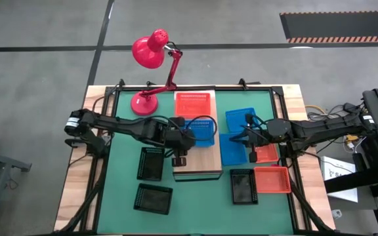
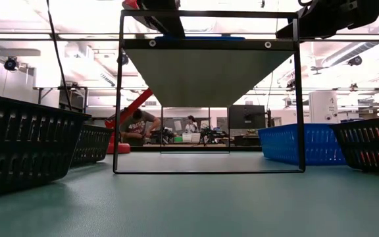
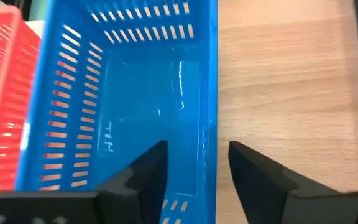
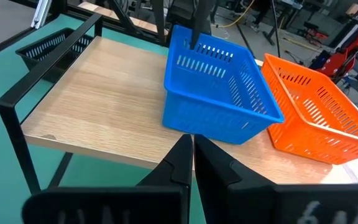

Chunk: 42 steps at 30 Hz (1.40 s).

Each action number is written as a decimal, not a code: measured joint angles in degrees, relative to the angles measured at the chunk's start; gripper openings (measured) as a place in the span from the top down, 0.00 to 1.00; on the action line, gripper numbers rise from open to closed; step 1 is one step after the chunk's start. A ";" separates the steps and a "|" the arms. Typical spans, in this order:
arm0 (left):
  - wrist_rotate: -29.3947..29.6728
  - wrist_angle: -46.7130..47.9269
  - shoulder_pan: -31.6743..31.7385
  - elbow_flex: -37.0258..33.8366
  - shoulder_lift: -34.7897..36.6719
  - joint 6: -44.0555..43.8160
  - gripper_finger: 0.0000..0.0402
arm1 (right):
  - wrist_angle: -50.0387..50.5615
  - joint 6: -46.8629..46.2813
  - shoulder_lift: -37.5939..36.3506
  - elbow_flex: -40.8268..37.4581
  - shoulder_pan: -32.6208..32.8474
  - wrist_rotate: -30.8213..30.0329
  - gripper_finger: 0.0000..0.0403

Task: Stack baskets on shelf by color
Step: Adjust the bins on the shelf

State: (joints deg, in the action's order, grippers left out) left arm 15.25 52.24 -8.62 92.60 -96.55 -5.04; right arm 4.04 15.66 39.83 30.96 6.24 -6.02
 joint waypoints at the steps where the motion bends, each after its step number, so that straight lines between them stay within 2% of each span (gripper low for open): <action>1: -0.02 0.29 -0.09 0.18 0.26 0.00 0.60 | 0.04 -0.14 0.00 0.00 0.00 0.00 0.98; 8: 0.25 6.23 -2.03 -0.28 5.03 -0.50 0.58 | -0.03 -1.21 0.06 -0.02 0.00 -0.02 0.98; 13: 8.23 7.35 -4.07 -3.45 10.05 0.01 0.58 | -2.52 -3.33 0.93 -0.07 0.00 -3.45 0.98; 17: 11.45 1.32 -5.14 -10.25 15.61 -0.15 0.58 | -8.06 -5.05 3.46 -0.07 -0.29 -10.32 0.98; 22: 11.86 -15.53 -6.46 -22.90 22.16 3.09 0.58 | -9.33 -4.79 7.81 2.15 -3.66 -10.34 0.98; 26: 12.44 -24.28 -6.56 -30.35 26.37 6.37 0.58 | -6.97 -5.51 11.62 9.12 -8.42 -7.20 0.98; 30: 15.86 -28.38 -6.54 -35.51 30.04 8.73 0.58 | 2.29 -7.49 17.56 19.57 -13.48 -3.25 0.98; 36: 21.36 -33.71 -6.49 -42.55 35.76 9.47 0.58 | 16.69 -8.40 30.10 36.46 -18.45 -2.81 0.98; 42: 22.04 -38.81 -6.51 -50.40 40.71 10.37 0.58 | 26.16 -12.88 42.41 50.23 -21.46 -1.49 0.98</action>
State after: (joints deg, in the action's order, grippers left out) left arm 37.29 13.43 -15.13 42.20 -55.84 5.33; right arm 30.20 2.78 82.24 81.19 -15.22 -7.51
